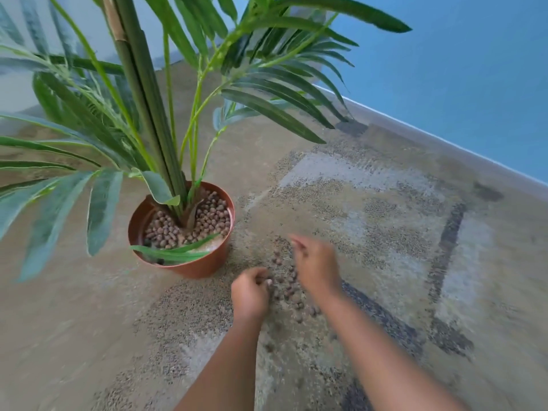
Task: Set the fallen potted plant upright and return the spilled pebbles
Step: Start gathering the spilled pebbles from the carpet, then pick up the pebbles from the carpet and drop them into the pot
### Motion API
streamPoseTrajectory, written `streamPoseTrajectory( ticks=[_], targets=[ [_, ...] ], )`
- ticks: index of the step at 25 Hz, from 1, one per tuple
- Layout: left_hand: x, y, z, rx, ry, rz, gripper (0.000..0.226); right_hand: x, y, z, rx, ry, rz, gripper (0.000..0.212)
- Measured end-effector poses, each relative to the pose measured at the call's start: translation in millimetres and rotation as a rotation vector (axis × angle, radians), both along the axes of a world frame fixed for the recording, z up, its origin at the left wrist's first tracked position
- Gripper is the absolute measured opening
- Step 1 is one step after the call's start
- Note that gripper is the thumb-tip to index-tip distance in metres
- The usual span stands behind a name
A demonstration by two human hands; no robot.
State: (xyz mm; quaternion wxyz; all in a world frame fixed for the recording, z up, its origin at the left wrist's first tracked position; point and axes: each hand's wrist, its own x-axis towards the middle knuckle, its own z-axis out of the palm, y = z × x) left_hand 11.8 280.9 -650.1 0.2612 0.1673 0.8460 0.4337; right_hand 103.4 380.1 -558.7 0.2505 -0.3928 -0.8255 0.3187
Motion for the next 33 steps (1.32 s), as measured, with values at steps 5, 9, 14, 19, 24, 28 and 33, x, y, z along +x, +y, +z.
streamPoseTrajectory(
  ticks=[5,9,14,19,24,28,33],
  targets=[
    [-3,-22,11,-0.066,0.022,-0.215,0.026,73,34,-39,-0.236,-0.227,-0.224,0.019],
    [6,-24,14,-0.175,0.136,-0.389,0.035,77,16,-61,-0.305,-0.237,-0.23,0.019],
    [12,-17,12,-0.234,0.167,-0.375,0.025,84,14,-65,-0.365,-0.185,-0.328,0.019],
    [-7,-16,15,-0.07,0.084,-0.097,0.023,90,48,-54,-0.281,-0.205,-0.37,0.022],
    [-33,-13,27,0.156,-0.114,0.122,0.023,45,79,-56,-0.205,-0.422,-0.144,0.036],
    [-35,-11,27,0.3,-0.295,0.165,0.021,31,80,-61,-0.208,-0.468,-0.087,0.032],
    [-31,-8,30,0.36,-0.365,0.155,0.024,38,58,-43,-0.717,0.08,-0.313,0.018]
  ],
)
